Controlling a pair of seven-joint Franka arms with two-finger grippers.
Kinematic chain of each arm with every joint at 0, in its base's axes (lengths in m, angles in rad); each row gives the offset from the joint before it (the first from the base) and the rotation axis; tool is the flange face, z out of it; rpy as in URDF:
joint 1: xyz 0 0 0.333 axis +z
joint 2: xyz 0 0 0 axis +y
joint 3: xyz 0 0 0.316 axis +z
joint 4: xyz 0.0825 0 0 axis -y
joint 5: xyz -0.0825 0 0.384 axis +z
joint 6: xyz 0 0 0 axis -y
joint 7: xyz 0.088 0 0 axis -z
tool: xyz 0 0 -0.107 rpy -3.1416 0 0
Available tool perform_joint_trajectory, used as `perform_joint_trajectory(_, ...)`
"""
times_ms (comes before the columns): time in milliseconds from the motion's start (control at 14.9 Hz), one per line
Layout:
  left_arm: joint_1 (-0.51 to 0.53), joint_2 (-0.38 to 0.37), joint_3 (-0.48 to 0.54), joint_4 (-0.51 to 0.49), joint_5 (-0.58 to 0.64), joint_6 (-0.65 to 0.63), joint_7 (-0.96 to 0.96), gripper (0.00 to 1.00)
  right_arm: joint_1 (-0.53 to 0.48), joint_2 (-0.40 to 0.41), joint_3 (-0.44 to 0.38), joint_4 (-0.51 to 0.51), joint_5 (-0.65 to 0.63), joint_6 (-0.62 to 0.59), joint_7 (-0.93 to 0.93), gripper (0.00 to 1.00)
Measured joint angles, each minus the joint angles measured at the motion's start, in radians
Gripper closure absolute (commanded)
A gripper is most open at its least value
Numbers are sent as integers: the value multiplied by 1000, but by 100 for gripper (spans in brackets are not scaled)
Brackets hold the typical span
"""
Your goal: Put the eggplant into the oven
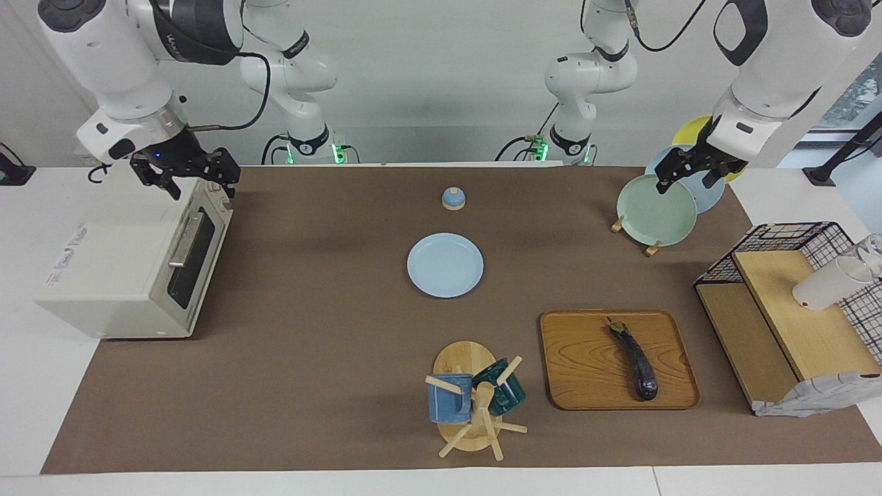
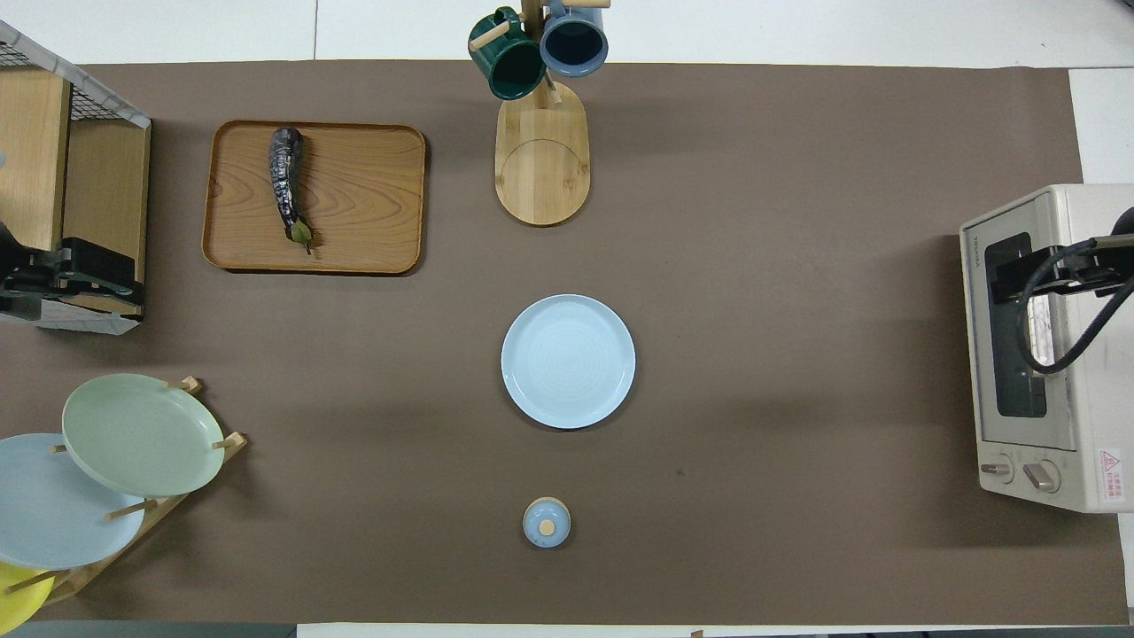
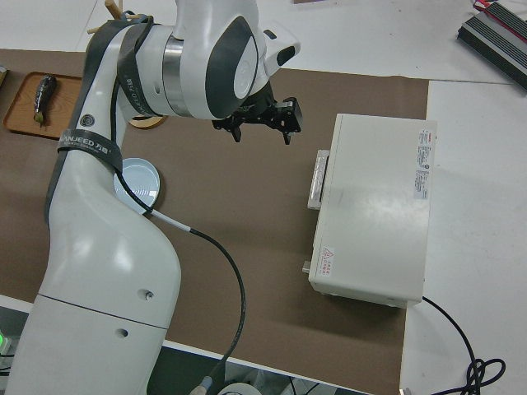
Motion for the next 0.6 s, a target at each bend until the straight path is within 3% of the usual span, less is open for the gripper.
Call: perform_joint_trajectory(604,0,-1,0,2,0,41,0,0,0,0,0,0,0,0,0,0)
